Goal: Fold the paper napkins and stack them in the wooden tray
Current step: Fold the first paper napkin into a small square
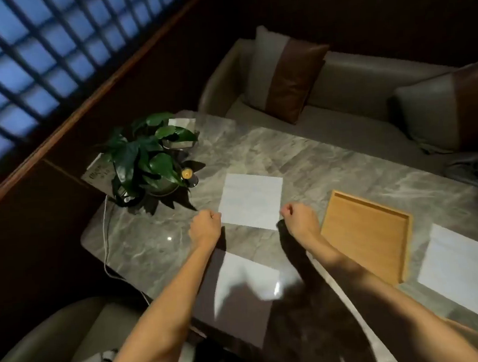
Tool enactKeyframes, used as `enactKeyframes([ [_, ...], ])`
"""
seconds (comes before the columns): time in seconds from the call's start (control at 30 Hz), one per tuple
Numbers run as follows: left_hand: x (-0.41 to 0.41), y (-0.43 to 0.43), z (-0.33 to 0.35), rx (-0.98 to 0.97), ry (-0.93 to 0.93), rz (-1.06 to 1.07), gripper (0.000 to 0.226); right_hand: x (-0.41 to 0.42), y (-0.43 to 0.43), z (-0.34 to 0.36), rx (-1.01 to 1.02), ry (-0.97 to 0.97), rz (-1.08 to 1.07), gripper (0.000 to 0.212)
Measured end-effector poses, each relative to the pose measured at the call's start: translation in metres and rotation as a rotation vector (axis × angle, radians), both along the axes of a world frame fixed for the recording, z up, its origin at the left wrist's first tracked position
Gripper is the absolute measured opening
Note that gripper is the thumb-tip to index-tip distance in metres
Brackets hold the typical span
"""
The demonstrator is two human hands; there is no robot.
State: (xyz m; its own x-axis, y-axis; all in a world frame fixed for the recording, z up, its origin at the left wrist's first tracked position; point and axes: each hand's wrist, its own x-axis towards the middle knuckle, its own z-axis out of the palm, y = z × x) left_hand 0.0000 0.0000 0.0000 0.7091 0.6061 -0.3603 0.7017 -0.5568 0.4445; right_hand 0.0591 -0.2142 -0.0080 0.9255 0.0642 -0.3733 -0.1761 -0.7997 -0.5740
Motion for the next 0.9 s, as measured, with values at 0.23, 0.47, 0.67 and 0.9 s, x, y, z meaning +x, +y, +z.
enactKeyframes([
  [0.23, 0.070, 0.037, -0.097, 0.206, -0.087, -0.160, 0.031, 0.060, 0.042, -0.081, -0.165, 0.071, -0.220, 0.034],
  [0.47, 0.099, 0.036, -0.142, 0.092, 0.165, -0.211, 0.053, 0.074, 0.069, -0.120, -0.307, 0.076, -0.290, 0.036],
  [0.67, 0.107, 0.023, -0.129, -0.192, -0.066, -0.172, 0.016, 0.067, 0.054, -0.109, 0.063, -0.031, -0.332, 0.010],
  [0.9, 0.138, -0.036, -0.009, -0.632, -0.406, -0.412, 0.041, 0.034, -0.032, -0.021, 0.479, -0.042, -0.511, 0.011],
])
